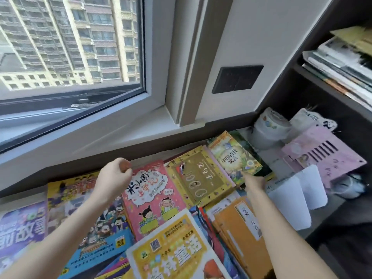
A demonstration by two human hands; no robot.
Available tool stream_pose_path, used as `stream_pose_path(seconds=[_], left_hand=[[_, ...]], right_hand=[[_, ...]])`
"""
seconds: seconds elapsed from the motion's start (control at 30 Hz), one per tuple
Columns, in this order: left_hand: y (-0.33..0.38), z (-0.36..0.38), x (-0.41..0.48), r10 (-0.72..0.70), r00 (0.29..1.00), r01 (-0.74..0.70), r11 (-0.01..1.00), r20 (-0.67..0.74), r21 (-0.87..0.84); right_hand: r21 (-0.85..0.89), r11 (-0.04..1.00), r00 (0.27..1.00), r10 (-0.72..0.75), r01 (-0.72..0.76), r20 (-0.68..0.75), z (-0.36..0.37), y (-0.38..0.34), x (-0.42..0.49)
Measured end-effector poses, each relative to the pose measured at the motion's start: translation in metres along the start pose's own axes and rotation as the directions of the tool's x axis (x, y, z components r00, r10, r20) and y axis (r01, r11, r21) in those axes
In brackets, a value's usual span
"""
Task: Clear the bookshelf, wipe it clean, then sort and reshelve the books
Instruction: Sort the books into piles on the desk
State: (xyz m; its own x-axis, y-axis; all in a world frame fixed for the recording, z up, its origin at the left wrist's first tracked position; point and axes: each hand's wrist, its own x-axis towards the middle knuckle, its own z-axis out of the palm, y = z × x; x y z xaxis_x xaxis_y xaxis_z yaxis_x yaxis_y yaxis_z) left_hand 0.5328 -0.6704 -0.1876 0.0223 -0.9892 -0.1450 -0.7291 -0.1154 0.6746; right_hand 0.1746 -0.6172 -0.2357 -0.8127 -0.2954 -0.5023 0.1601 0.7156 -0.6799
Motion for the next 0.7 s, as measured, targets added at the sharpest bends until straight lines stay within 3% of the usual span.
stream_pose_path(seconds=[0.1,0.2,0.27,0.37,0.5,0.57,0.63,0.7], left_hand=[[0.019,0.016,0.007,0.038,0.999,-0.038,0.999,0.031,-0.014],[0.030,0.026,0.014,0.056,0.997,-0.055,0.998,0.050,-0.024],[0.034,0.029,0.018,0.051,0.997,-0.050,0.999,0.061,-0.021],[0.040,0.031,0.018,0.044,0.994,-0.042,0.999,0.097,-0.021],[0.043,0.024,0.012,0.046,0.987,-0.044,0.999,0.156,-0.014],[0.044,0.016,0.006,0.044,0.985,-0.039,0.999,0.165,-0.034],[0.046,0.007,-0.002,0.027,0.986,-0.015,0.997,0.163,-0.077],[0.051,0.000,-0.012,0.020,0.983,0.003,0.992,0.181,-0.127]], right_hand=[[0.196,0.972,0.990,0.120,-0.133,0.075,-0.002,-0.003,0.030],[0.184,0.973,0.987,0.125,-0.141,0.096,0.004,-0.001,0.053],[0.133,0.987,0.996,0.092,-0.094,0.021,0.007,0.000,0.060],[-0.024,0.984,0.976,-0.176,0.174,-0.125,0.005,-0.004,0.049],[-0.043,0.810,0.786,-0.578,0.584,-0.218,-0.007,-0.024,-0.007],[0.042,0.735,0.716,-0.644,0.677,-0.271,-0.018,-0.038,-0.038],[0.213,0.712,0.739,-0.608,0.669,-0.289,-0.032,-0.042,-0.063],[0.455,0.737,0.862,-0.476,0.499,-0.174,-0.048,-0.036,-0.090]])
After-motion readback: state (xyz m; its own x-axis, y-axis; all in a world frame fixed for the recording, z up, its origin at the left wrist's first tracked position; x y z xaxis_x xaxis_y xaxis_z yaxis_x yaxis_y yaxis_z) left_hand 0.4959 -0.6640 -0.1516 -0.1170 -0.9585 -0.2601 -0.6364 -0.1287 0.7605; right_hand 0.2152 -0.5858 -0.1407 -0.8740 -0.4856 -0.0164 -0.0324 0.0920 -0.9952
